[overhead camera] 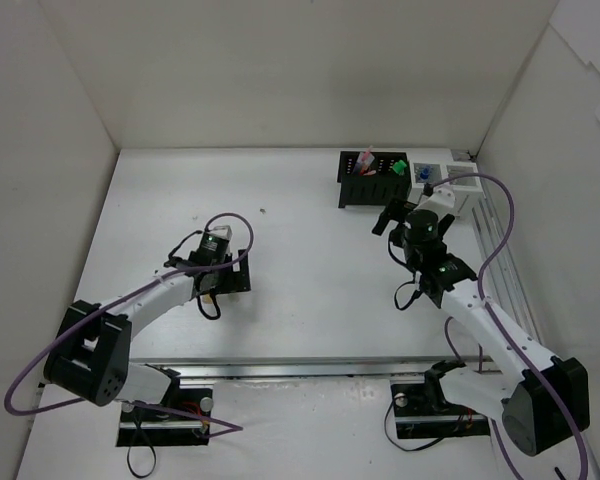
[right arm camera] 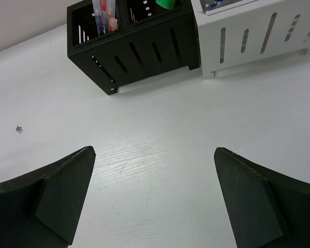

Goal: Sort the stationery into containers
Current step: Pick up the stationery from the center of the board.

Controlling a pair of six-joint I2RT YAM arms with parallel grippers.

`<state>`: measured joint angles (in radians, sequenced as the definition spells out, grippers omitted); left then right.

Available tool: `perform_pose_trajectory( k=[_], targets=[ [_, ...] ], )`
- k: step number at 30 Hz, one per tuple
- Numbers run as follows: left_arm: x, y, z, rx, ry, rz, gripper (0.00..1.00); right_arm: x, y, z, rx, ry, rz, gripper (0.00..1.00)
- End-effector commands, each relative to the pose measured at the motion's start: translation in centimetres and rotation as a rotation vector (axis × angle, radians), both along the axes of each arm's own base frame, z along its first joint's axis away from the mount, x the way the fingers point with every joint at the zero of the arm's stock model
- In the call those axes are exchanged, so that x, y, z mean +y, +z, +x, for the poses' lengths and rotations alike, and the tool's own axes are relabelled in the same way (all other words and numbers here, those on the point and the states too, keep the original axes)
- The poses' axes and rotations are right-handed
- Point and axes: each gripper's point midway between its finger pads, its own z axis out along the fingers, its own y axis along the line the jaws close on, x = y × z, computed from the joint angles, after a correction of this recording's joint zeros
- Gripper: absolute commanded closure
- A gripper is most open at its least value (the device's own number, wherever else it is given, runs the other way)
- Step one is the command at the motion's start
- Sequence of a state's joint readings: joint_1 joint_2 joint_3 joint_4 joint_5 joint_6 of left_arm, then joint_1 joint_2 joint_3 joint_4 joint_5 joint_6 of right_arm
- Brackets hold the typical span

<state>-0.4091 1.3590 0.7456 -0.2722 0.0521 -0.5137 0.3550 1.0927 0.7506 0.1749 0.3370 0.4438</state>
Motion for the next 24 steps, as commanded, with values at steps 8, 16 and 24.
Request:
perform_pose_trajectory(
  k=[8, 16, 24],
  targets=[
    [-1.1, -0.6, 0.8, -0.022, 0.09, 0.054, 0.32, -1.6, 2.1, -1.5, -0.056, -0.121, 0.035, 0.02],
    [-2.2, -2.4, 1.1, 0.006, 0.052, 0.094, 0.53, -1.5, 2.1, -2.4, -0.056, -0.113, 0.052, 0.02],
    [-3.0, -2.2, 1.6, -0.011, 0.016, 0.102, 1.0, 0.1, 2.4, -3.2, -0.056, -0.002, 0.074, 0.02]
  ],
)
